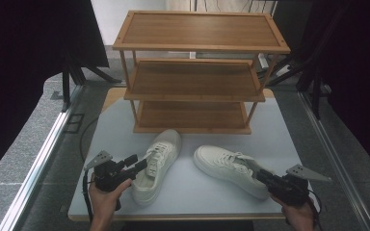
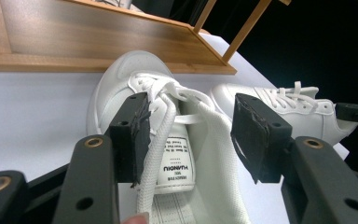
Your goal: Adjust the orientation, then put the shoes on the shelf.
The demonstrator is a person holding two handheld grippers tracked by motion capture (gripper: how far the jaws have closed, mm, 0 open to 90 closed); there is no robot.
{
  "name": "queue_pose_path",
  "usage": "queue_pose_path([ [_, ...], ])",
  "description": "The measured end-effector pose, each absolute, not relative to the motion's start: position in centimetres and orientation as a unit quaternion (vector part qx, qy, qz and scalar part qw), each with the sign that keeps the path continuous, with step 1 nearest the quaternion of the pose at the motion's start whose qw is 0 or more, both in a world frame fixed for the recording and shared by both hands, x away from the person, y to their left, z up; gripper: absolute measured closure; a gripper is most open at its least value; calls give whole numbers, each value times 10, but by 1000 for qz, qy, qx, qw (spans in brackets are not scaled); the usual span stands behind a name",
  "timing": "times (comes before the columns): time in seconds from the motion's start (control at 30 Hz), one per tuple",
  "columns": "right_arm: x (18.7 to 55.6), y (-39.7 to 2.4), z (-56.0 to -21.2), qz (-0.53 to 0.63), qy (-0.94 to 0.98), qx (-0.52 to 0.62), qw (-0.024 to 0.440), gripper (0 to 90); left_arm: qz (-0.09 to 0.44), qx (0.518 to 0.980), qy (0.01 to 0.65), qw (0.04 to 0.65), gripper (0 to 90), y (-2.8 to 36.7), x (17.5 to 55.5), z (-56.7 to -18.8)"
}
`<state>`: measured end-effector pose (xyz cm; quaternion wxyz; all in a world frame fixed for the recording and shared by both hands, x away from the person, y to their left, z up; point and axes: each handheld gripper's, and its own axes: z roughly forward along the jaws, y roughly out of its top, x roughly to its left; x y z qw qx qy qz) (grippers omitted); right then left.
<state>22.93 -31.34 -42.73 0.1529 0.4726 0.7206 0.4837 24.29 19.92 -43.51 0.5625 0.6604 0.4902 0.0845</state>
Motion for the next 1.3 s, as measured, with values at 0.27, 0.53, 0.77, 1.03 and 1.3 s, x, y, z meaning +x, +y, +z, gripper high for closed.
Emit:
queue_pose_path([
  [0.27, 226, -310, -422, 493, 717, 461, 176, 672, 79, 667, 488, 557, 466, 198, 243, -438],
  [0.53, 230, -311, -404, 506, 717, 432, 206, 558, 86, 669, 488, 554, 461, 201, 246, -433],
  [0.77, 251, -310, -395, 499, 737, 400, 217, 468, 114, 699, 481, 518, 434, 194, 246, -424],
  [1.03, 262, -321, -388, 478, 755, 392, 218, 442, 116, 720, 483, 485, 430, 188, 254, -422],
  [1.3, 262, -341, -385, 484, 739, 416, 217, 444, 127, 735, 491, 451, 437, 186, 254, -434],
])
